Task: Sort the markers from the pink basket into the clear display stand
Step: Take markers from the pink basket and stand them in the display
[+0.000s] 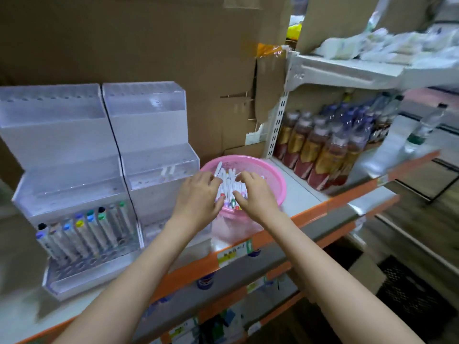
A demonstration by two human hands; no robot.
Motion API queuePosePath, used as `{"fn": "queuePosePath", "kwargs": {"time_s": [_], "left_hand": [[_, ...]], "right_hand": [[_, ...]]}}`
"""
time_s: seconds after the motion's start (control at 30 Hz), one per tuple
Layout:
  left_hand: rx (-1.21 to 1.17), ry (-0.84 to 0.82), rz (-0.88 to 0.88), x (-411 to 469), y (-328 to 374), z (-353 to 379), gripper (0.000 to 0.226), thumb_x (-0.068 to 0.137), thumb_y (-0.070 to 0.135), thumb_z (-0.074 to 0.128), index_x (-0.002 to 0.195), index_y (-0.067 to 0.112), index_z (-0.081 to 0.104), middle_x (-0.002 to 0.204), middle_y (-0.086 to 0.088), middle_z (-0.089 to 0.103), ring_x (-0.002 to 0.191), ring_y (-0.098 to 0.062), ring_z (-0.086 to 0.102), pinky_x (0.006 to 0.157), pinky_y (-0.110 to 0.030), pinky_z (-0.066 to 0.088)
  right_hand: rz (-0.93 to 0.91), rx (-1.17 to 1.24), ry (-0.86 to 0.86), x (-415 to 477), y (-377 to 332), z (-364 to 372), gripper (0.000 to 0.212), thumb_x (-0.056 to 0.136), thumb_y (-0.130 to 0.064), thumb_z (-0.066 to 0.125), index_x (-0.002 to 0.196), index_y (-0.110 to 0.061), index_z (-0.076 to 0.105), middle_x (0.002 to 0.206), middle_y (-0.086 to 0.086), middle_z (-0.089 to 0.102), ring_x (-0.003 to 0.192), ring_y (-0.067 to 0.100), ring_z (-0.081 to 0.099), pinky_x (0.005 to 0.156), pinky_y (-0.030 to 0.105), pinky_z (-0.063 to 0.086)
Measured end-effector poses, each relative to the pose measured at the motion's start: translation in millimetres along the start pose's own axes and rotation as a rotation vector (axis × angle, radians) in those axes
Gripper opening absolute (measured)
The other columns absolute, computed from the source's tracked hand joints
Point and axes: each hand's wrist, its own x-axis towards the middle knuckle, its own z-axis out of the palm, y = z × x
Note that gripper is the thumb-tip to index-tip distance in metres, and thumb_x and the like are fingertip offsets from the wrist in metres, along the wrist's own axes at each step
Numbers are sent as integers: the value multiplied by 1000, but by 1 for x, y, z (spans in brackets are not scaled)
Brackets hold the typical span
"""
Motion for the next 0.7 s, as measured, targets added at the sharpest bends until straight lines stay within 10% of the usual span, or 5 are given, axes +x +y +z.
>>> {"fn": "queuePosePath", "kwargs": {"time_s": [0.13,0.47,0.7], "left_hand": [[20,-38,28,29,20,16,29,68,25,76,89,7,67,85,-12,61,78,-33,60,65,-38,48],[130,-207,-134,69,23,53,32,90,30,49,116,13,55,118,-9,54,107,-27,48,86,-38,40],[43,-308,-329,83,22,72,40,95,35,49,122,7,53,125,-13,51,111,-25,49,93,-34,40]], "right_hand": [[46,-42,-51,14,29,-11,28,90,-19,58,116,-10,53,119,8,53,110,26,49,84,37,42],[123,-145,-244,53,72,1,37,91,-18,53,127,-8,52,122,12,57,111,30,53,86,36,44],[140,-211,-323,74,80,15,21,86,-19,56,69,-14,43,66,2,48,68,24,51,51,30,30]]}}
